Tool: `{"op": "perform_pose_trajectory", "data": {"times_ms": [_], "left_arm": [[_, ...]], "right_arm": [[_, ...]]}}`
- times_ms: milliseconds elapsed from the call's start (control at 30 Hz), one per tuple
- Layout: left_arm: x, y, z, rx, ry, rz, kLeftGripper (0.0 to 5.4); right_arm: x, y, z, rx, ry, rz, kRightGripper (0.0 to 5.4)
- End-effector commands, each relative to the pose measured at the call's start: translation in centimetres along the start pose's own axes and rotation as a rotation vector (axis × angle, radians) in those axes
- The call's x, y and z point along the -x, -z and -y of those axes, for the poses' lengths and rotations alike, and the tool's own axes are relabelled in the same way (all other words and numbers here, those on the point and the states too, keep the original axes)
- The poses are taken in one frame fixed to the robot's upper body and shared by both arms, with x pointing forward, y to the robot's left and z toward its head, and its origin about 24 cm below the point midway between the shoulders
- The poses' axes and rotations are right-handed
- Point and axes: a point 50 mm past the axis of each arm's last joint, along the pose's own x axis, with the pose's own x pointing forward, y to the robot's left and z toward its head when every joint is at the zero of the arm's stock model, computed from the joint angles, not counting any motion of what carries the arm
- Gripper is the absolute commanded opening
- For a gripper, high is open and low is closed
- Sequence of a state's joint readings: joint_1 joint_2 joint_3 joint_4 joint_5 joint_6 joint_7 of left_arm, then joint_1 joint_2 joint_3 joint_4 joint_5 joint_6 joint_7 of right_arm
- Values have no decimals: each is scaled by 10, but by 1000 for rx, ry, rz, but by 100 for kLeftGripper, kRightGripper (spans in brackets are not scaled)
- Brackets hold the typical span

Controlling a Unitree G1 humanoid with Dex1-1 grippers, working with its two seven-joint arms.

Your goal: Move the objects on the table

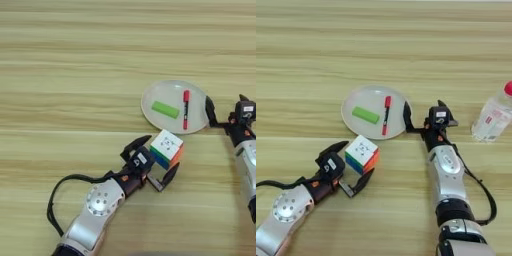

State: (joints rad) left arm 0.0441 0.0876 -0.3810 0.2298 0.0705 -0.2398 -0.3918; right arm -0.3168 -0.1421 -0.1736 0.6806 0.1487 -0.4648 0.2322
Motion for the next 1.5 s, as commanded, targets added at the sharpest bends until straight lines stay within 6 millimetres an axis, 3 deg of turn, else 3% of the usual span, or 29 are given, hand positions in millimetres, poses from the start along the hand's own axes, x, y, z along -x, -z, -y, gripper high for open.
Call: {"op": "perform_pose_trajectory", "data": {"times_ms": [33,467,1067,1500], "left_arm": [[-4,3,-8,7,-47,-14,540],[-8,3,-9,14,-61,-6,540],[-5,-2,-9,14,-67,22,336],[14,-11,-22,19,-178,53,327]], "right_arm": [[-1,0,-2,-5,-4,-6,536],[-1,-1,-1,-3,-2,-7,536],[-1,0,-1,0,0,-7,540],[-1,0,-2,0,-2,-9,540]]}}
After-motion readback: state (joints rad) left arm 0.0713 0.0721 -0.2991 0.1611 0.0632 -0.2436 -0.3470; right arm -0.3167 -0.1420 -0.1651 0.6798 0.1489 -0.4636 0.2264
